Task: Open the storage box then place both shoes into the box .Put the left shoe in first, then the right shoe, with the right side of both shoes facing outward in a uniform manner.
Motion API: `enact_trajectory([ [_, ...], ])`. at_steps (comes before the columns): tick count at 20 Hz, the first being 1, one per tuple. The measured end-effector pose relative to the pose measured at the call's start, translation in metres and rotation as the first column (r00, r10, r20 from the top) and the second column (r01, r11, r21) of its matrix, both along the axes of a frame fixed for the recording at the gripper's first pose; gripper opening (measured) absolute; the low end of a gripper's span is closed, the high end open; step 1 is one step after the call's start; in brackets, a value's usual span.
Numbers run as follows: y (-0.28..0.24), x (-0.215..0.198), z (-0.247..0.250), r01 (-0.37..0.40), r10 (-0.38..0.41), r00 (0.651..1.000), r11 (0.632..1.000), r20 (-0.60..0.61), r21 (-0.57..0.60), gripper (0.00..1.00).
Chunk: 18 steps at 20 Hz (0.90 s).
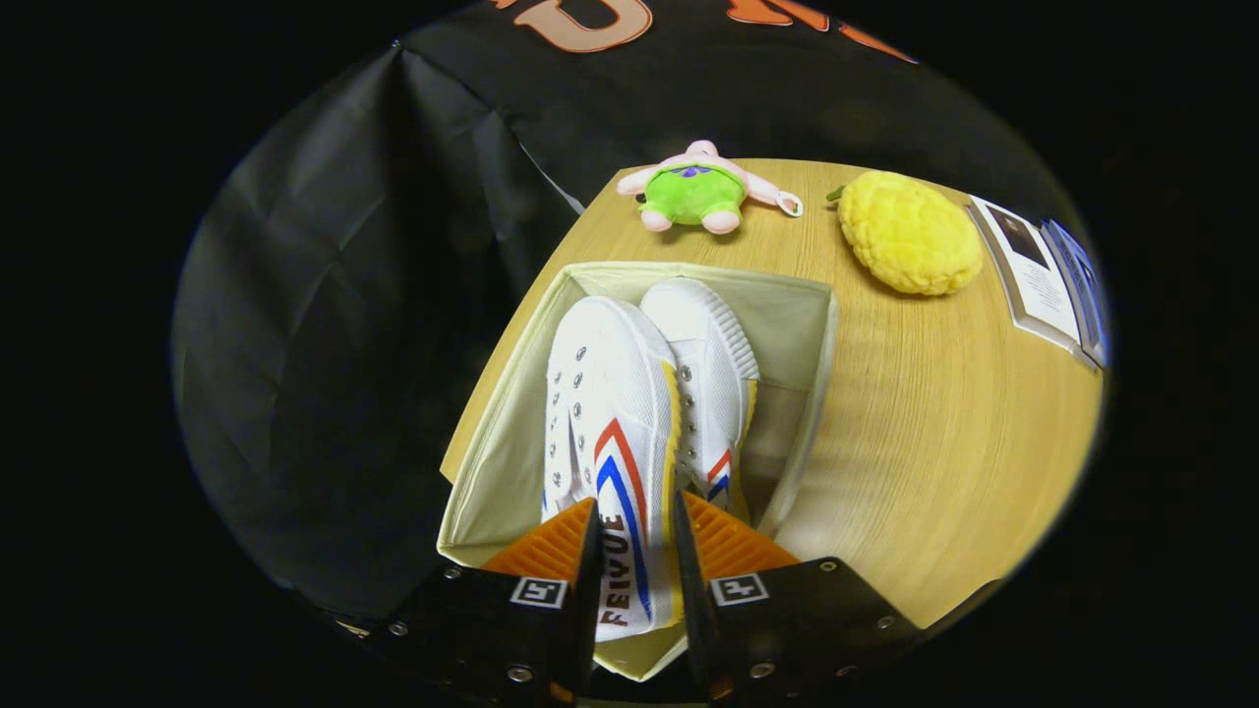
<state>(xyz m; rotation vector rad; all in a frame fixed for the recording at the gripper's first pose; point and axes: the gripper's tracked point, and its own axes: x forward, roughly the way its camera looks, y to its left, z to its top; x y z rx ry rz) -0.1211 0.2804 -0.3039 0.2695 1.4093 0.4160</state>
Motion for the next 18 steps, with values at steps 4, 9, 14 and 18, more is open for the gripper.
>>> enact_trajectory([
  [4, -0.001, 0.002, -0.003, -0.041, 0.040, 0.998, 0.999, 0.044, 0.002, 0.55],
  [9, -0.003, 0.017, 0.032, -0.018, 0.004, 0.990, 0.995, 0.139, 0.097, 0.69],
  [14, -0.048, 0.049, 0.084, -0.004, -0.019, 0.933, 0.998, 0.359, 0.062, 0.83],
  [18, -0.100, 0.076, 0.126, 0.052, -0.051, 0.840, 0.999, 0.540, 0.014, 0.93],
])
